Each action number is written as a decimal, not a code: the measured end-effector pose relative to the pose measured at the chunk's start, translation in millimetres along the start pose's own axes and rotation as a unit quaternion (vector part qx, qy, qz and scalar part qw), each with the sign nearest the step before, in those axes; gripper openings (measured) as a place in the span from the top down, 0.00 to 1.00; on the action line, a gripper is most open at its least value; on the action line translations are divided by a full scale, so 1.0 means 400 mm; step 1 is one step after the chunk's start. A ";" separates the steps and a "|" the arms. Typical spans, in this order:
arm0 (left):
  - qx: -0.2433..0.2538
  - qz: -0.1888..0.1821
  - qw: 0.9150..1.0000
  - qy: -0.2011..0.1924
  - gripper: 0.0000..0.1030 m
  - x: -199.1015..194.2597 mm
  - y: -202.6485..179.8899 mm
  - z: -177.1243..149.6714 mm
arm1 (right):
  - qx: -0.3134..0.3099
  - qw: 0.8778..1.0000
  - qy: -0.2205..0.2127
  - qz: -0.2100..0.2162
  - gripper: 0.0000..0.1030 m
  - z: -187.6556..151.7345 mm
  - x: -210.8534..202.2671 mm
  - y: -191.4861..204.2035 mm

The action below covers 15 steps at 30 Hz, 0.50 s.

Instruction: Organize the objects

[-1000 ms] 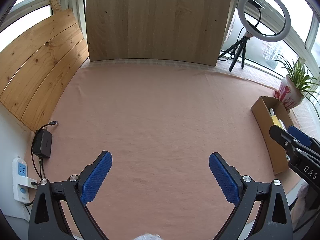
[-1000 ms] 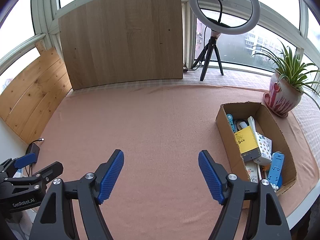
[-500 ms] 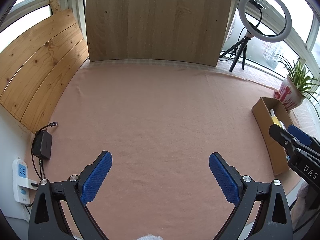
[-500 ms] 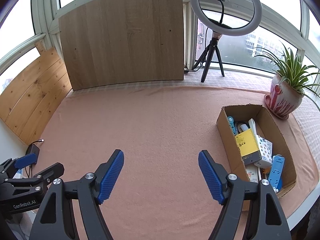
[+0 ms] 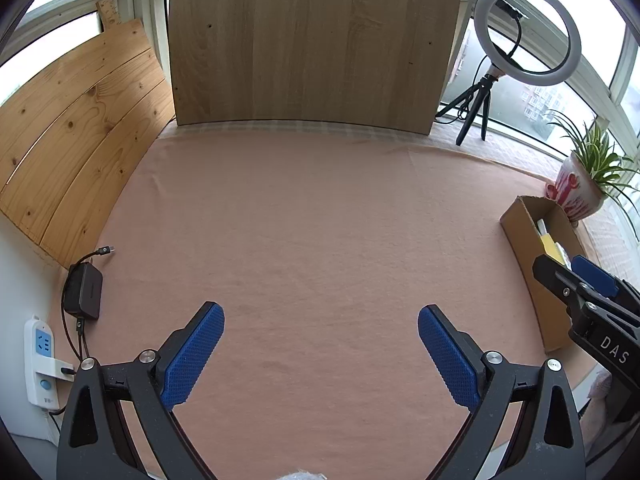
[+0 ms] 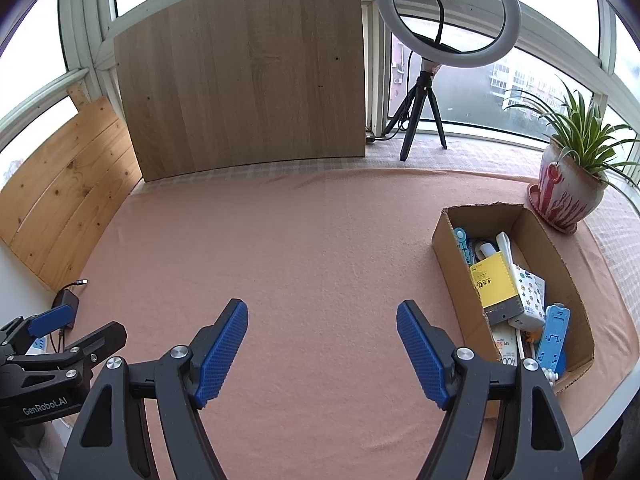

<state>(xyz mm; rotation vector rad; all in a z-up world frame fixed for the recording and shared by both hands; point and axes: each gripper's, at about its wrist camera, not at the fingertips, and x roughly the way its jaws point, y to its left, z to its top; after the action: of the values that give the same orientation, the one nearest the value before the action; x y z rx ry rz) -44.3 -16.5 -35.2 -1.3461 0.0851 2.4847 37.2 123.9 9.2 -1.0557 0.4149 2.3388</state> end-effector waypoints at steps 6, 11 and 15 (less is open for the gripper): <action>0.000 0.001 1.000 -0.004 0.03 -0.007 -0.002 0.001 | 0.002 1.000 -0.001 0.000 0.29 -0.001 -0.002 -0.002; -0.001 0.002 1.000 -0.005 0.03 -0.009 0.001 0.002 | 0.001 1.000 0.001 0.002 0.29 -0.003 0.002 0.000; 0.000 0.001 1.000 -0.005 0.03 -0.009 0.009 0.007 | 0.002 1.000 0.002 0.003 0.29 -0.003 0.003 0.001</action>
<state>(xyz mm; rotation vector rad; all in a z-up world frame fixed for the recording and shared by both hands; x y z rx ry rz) -45.7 -20.4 -31.0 -1.3342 0.0849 2.4938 37.1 123.6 7.5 -1.0579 0.4249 2.3405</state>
